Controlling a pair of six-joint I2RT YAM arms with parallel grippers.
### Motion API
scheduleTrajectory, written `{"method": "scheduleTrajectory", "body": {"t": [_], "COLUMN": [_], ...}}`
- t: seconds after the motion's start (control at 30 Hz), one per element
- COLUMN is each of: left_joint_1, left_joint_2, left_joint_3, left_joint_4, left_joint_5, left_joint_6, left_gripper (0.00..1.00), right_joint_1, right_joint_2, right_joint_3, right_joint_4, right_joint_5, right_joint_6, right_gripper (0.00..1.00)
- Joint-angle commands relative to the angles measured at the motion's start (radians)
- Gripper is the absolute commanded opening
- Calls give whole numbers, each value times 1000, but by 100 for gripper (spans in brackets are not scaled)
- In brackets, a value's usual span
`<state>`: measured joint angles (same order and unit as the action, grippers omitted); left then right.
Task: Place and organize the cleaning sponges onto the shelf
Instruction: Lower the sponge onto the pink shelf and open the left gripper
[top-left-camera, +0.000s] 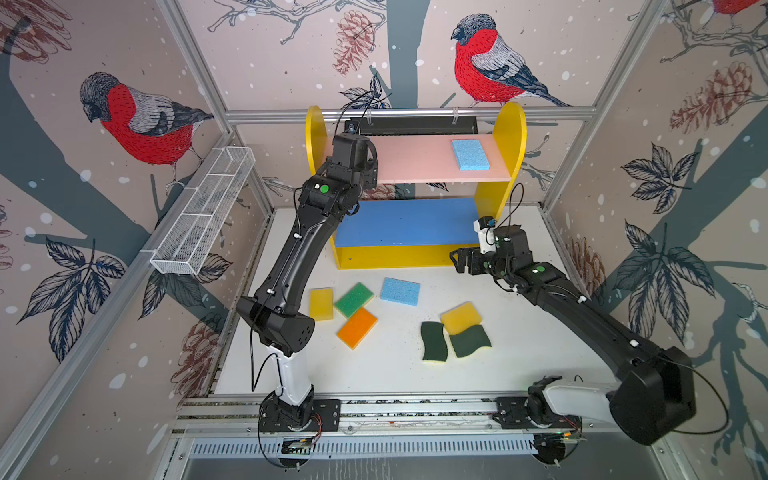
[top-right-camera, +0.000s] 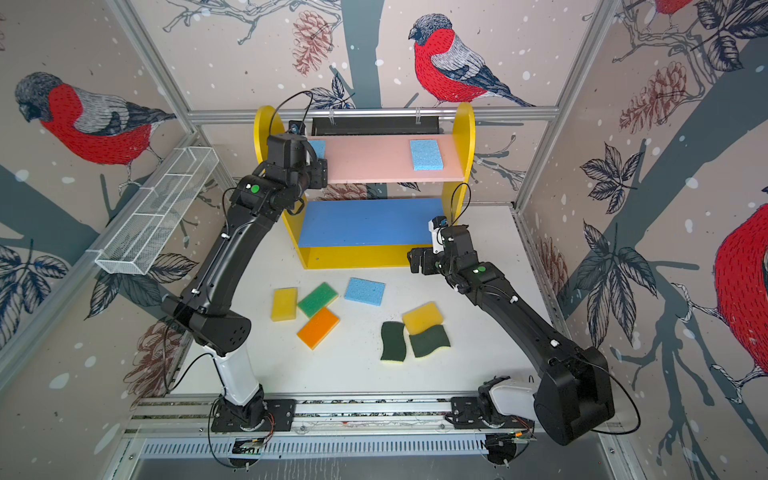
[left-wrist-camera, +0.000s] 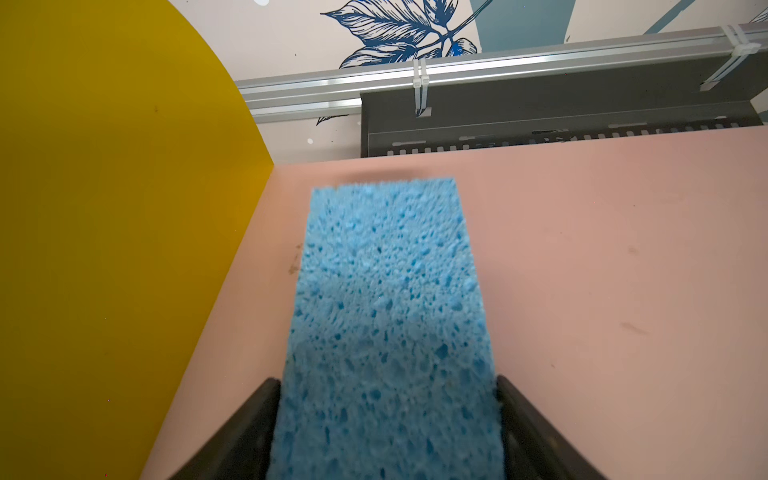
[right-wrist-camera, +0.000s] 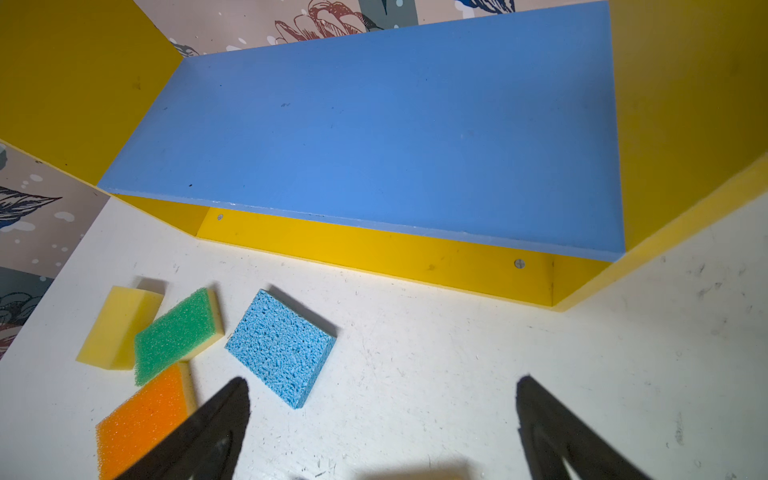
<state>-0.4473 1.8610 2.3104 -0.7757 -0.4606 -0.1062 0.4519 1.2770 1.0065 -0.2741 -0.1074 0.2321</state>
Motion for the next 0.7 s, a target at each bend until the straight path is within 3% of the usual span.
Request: {"method": "scheduleTrajectory", "body": {"t": [0.0, 0.67], "left_joint_1": [4, 24], "left_joint_2": [1, 13], "left_joint_3": [4, 11], "left_joint_4": [28, 50], "left_joint_5": [-24, 43], "left_joint_6": [-13, -33], "left_gripper": [81, 81], "right_joint_1": [7, 27], "right_joint_2": [2, -17], "right_joint_3": [3, 4], "right_joint_4": [6, -7], "right_joint_5": [12, 52], "right_joint_6": [-7, 1], "right_gripper": [99, 100]}}
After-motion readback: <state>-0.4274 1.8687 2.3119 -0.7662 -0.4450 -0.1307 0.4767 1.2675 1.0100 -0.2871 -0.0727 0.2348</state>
